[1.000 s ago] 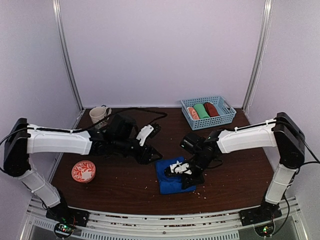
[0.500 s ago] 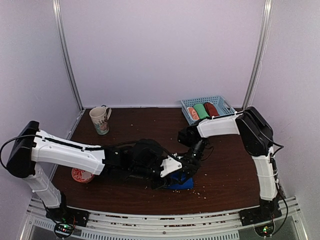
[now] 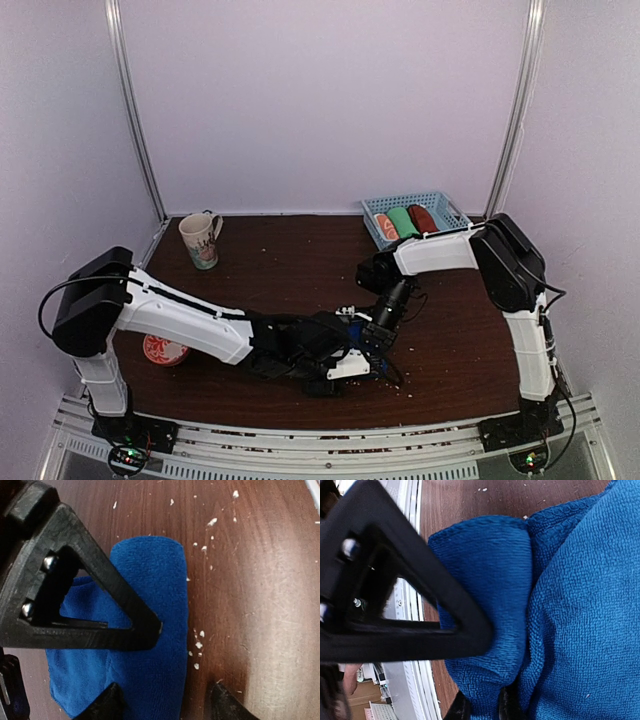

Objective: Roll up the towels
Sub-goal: Roll the towel at the center of the board.

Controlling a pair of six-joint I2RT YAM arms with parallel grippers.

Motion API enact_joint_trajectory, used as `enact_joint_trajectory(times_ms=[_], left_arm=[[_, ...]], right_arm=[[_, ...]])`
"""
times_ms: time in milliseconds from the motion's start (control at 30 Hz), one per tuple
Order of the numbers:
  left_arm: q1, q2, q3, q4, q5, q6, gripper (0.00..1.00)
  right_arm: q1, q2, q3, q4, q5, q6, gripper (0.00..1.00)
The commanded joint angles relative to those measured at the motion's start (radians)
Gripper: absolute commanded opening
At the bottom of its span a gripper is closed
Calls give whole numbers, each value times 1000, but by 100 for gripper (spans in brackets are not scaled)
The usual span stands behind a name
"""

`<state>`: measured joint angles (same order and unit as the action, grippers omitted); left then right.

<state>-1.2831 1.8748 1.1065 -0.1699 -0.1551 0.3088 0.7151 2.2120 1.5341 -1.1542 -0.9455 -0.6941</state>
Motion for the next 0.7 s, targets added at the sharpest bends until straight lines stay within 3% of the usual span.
enact_joint_trajectory(times_ms=[0, 233, 333, 567, 667], left_arm=[[-4, 59, 42, 52, -94, 45, 59], [-7, 79, 52, 40, -78, 53, 30], [-7, 85, 61, 15, -58, 43, 20], [-7, 76, 71, -51, -31, -2, 13], [-9, 62, 74, -58, -19, -13, 13]], right_arm=[[4, 60, -20, 0, 83, -12, 3], [4, 57, -18, -11, 62, -23, 4], [4, 50, -1, -45, 51, -45, 9], [-10, -76, 52, -110, 49, -91, 36], [-30, -73, 127, -182, 27, -133, 41]])
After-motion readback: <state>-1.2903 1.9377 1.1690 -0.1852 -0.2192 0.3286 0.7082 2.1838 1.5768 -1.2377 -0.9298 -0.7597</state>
